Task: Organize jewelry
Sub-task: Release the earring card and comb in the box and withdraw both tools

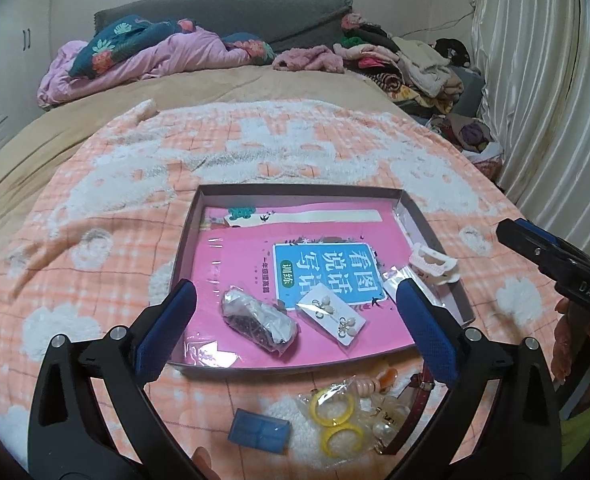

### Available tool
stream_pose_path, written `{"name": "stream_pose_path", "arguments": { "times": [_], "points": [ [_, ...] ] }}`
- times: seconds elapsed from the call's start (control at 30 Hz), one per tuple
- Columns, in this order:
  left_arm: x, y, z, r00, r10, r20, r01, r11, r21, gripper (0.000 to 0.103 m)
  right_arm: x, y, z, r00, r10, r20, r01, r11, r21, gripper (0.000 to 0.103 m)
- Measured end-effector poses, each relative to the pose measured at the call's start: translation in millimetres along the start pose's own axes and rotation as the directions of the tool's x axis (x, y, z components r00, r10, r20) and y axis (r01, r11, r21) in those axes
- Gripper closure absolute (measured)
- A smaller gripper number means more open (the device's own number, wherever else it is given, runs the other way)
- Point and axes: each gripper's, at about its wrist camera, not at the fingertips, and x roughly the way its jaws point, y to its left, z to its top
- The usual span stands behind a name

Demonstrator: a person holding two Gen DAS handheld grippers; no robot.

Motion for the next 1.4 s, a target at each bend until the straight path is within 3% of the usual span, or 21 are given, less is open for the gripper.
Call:
{"name": "stream_pose_path", "arguments": {
  "times": [0.8, 1.4],
  "points": [
    [-70, 15, -7, 0.994, 0.015, 0.112, -0.014, 1.0, -0.007, 0.009, -69, 39, -9, 0.997, 0.042, 0.068, -0.041, 0.999, -0.02, 0.016],
    [-83, 17, -33, 0.993, 0.057, 0.103, -0.061, 0.997, 0.043, 0.009, -72, 65, -35, 0.996, 0.082, -0.016, -0.083, 0.995, -0.051, 0.016]
  ]
}}
